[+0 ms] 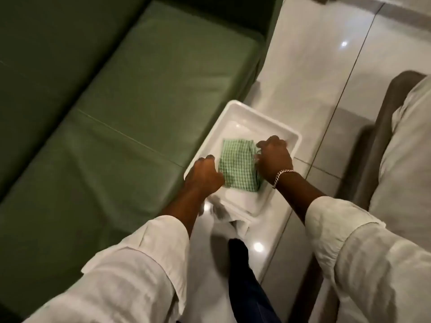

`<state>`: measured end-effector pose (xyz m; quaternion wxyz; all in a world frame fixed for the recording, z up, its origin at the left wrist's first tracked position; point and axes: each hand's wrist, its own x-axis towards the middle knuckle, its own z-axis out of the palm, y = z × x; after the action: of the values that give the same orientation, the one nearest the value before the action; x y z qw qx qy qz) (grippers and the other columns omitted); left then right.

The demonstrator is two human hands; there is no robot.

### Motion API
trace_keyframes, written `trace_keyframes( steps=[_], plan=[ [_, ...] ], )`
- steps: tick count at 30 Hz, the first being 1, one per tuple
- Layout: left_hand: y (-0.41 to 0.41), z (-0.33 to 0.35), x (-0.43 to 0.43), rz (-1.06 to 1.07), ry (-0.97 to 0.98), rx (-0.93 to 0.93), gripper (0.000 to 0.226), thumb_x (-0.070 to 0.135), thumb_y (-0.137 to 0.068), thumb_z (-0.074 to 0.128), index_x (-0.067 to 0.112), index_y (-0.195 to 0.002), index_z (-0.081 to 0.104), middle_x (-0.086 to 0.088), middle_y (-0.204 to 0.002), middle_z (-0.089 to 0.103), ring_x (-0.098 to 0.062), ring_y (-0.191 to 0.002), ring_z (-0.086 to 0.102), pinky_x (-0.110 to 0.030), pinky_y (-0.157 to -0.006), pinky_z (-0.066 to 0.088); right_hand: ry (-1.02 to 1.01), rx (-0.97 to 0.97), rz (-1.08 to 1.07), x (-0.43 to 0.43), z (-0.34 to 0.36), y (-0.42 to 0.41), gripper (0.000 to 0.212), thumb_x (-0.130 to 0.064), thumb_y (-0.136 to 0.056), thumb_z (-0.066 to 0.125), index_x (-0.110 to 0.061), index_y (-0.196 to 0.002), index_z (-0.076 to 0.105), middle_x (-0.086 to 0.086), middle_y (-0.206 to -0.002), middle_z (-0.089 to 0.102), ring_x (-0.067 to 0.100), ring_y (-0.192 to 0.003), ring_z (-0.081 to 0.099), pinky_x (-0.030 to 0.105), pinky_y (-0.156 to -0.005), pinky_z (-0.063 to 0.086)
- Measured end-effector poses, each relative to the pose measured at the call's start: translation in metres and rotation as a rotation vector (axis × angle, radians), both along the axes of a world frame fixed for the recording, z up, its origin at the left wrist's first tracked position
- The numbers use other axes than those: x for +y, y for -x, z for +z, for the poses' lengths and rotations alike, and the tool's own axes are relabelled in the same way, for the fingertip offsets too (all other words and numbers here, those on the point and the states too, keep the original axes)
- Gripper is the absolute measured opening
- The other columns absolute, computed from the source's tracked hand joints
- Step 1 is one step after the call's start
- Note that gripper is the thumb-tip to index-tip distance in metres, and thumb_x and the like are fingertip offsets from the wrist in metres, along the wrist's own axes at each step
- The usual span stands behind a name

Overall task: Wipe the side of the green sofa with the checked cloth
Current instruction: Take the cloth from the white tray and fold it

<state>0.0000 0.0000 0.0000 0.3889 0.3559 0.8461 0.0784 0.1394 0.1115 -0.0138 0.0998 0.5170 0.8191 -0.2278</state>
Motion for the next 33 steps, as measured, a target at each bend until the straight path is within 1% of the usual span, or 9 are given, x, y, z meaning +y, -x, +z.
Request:
trace_keyframes(
  steps=[4, 9, 12, 14, 16, 20, 24, 29, 33],
  plan=[
    [-0.016, -0.040, 0.011, 0.089, 0.052, 0.022, 0.039, 0.026, -0.077, 0.061, 0.014, -0.114, 0.058, -0.013, -0.124, 0.062, -0.037, -0.114, 0.060, -0.042, -0.090, 0.050, -0.027, -0.033, -0.089, -0.007, -0.046, 0.008, 0.043, -0.024, -0.091, 0.055, 0.008, -0.121, 0.053, 0.032, -0.125, 0.053, 0.049, -0.116, 0.052, 0.053, -0.103, 0.044],
    [-0.030, -0.069, 0.020, 0.236, -0.096, 0.074, 0.026, 0.003, -0.072, 0.059, 0.005, -0.098, 0.060, -0.019, -0.108, 0.064, -0.040, -0.098, 0.062, -0.042, -0.081, 0.052, -0.094, 0.124, -0.255, -0.011, -0.076, 0.018, 0.028, -0.016, -0.086, 0.063, 0.002, -0.108, 0.062, 0.027, -0.115, 0.061, 0.042, -0.105, 0.061, 0.042, -0.088, 0.050],
    [-0.029, -0.072, 0.018, 0.351, -0.204, 0.057, 0.023, -0.003, -0.072, 0.061, 0.005, -0.094, 0.066, -0.012, -0.098, 0.063, -0.035, -0.094, 0.063, -0.035, -0.074, 0.052, -0.140, 0.218, -0.326, -0.013, -0.079, 0.020, 0.014, -0.010, -0.081, 0.060, -0.002, -0.092, 0.067, 0.022, -0.102, 0.068, 0.039, -0.096, 0.063, 0.034, -0.073, 0.044],
    [-0.026, -0.064, 0.013, 0.404, -0.285, 0.026, 0.024, -0.004, -0.072, 0.062, 0.006, -0.091, 0.070, -0.007, -0.094, 0.063, -0.030, -0.092, 0.064, -0.028, -0.073, 0.047, -0.160, 0.310, -0.403, -0.018, -0.071, 0.017, 0.017, -0.013, -0.080, 0.062, -0.005, -0.092, 0.070, 0.018, -0.098, 0.071, 0.036, -0.093, 0.064, 0.029, -0.071, 0.039],
    [-0.021, -0.047, -0.004, 0.418, -0.365, -0.010, 0.024, -0.002, -0.070, 0.064, 0.009, -0.090, 0.071, -0.009, -0.098, 0.070, -0.028, -0.092, 0.066, -0.027, -0.075, 0.051, -0.194, 0.463, -0.505, -0.036, -0.052, 0.014, 0.020, -0.016, -0.080, 0.066, -0.007, -0.097, 0.073, 0.015, -0.100, 0.074, 0.032, -0.094, 0.066, 0.030, -0.077, 0.046],
    [-0.015, -0.002, -0.059, 0.389, -0.502, -0.019, 0.024, 0.003, -0.071, 0.067, 0.010, -0.093, 0.074, -0.001, -0.084, 0.068, -0.019, -0.077, 0.064, -0.023, -0.075, 0.053, -0.234, 0.677, -0.666, -0.091, -0.001, 0.011, 0.024, -0.018, -0.078, 0.073, -0.010, -0.101, 0.075, 0.007, -0.102, 0.077, 0.021, -0.094, 0.069, 0.025, -0.088, 0.048],
    [-0.013, 0.032, -0.133, 0.315, -0.593, 0.009, 0.024, 0.003, -0.073, 0.066, 0.010, -0.095, 0.076, 0.001, -0.078, 0.066, -0.013, -0.068, 0.058, -0.021, -0.071, 0.051, -0.273, 0.825, -0.724, -0.169, 0.033, 0.005, 0.022, -0.014, -0.076, 0.076, -0.008, -0.097, 0.076, -0.008, -0.084, 0.067, 0.008, -0.077, 0.061, -0.004, -0.065, 0.037],
    [-0.011, 0.028, -0.240, 0.218, -0.609, 0.029, 0.021, 0.001, -0.074, 0.066, 0.006, -0.092, 0.075, -0.005, -0.077, 0.069, -0.019, -0.066, 0.059, -0.033, -0.074, 0.057, -0.165, 0.903, -0.836, -0.278, 0.021, 0.001, 0.018, -0.011, -0.079, 0.075, -0.007, -0.097, 0.075, -0.006, -0.083, 0.068, 0.008, -0.074, 0.062, -0.004, -0.060, 0.040],
    [-0.014, -0.013, -0.318, 0.210, -0.515, 0.054, 0.024, 0.000, -0.076, 0.065, 0.005, -0.097, 0.074, -0.014, -0.091, 0.075, -0.027, -0.078, 0.068, -0.034, -0.080, 0.058, -0.059, 0.924, -0.879, -0.360, -0.032, 0.000, 0.020, -0.005, -0.080, 0.074, 0.000, -0.100, 0.073, 0.004, -0.084, 0.069, 0.012, -0.074, 0.061, 0.001, -0.061, 0.043]
  ],
)
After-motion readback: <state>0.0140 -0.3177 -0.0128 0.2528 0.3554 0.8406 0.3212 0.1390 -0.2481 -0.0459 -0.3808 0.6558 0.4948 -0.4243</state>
